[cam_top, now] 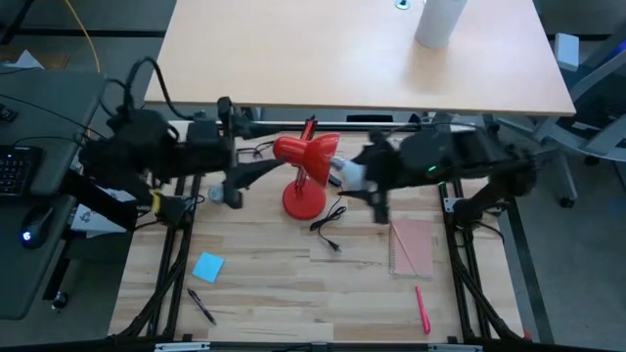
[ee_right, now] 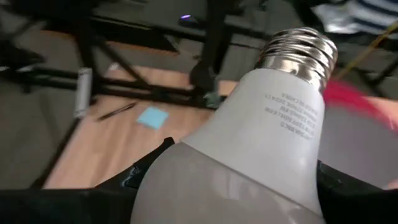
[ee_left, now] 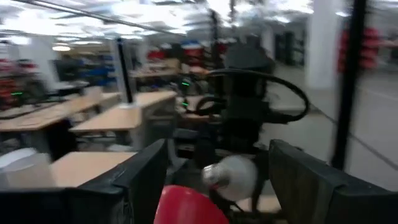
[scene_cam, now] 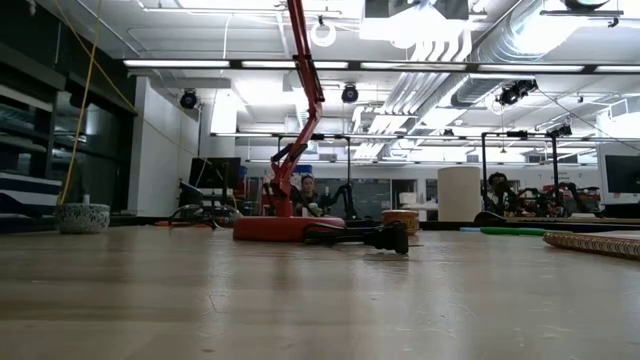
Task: Screw lightbulb
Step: Insert the lightbulb into the lamp
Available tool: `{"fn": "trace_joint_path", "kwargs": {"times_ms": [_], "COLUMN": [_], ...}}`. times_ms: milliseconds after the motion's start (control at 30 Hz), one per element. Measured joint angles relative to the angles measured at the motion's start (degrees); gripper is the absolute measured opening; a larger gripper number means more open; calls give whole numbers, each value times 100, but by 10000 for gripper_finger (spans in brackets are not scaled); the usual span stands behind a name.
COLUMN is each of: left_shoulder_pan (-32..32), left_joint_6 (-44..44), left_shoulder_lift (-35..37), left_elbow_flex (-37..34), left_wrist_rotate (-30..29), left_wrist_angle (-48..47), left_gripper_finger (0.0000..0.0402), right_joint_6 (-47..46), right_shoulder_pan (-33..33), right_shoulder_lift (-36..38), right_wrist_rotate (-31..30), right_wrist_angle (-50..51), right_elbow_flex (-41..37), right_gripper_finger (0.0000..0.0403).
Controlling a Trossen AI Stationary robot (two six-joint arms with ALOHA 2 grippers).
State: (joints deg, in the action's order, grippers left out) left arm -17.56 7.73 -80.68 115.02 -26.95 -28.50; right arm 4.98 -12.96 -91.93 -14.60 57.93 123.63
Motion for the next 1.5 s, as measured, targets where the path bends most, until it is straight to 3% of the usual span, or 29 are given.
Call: {"fn": "trace_joint_path", "kwargs": {"times_ms": [133,300,567,733,867,1067,1267,1500], "left_shoulder_pan": [-34,-167,-386,-463,-553,-789,-905,-919], "left_joint_6": [-18,-306,-468,-724,-1135,-1470,-1959,-2038], "left_shoulder_lift": [-8,59,24,-62,-229,-830,-1361,-1521], "left_elbow_flex": [591,741,744,743,748,741,741,739], "left_wrist_rotate": [660,1152,1430,1428,1425,1794,1779,815], "left_wrist_angle": [-1033,-1495,-1531,-1507,-1469,-1492,-1308,-1069], "left_gripper_finger": [255,255,255,255,255,255,255,255], "right_joint_6": [138,138,-406,-678,-884,-397,37,269], "right_shoulder_pan": [-164,-417,-823,-1086,-1227,-1270,-1277,-1412], "right_shoulder_lift": [-962,-1107,-1142,-1113,-1113,-1116,-1116,-1116], "right_wrist_rotate": [-628,-1006,-1659,-1805,-1634,-1265,-1107,-1079], "right_wrist_angle": [-6,-1117,-972,-229,11,-3,-227,-387], "right_elbow_flex": [1141,773,874,874,874,874,874,874], "right_gripper_finger": [227,224,230,224,220,226,222,225]}}
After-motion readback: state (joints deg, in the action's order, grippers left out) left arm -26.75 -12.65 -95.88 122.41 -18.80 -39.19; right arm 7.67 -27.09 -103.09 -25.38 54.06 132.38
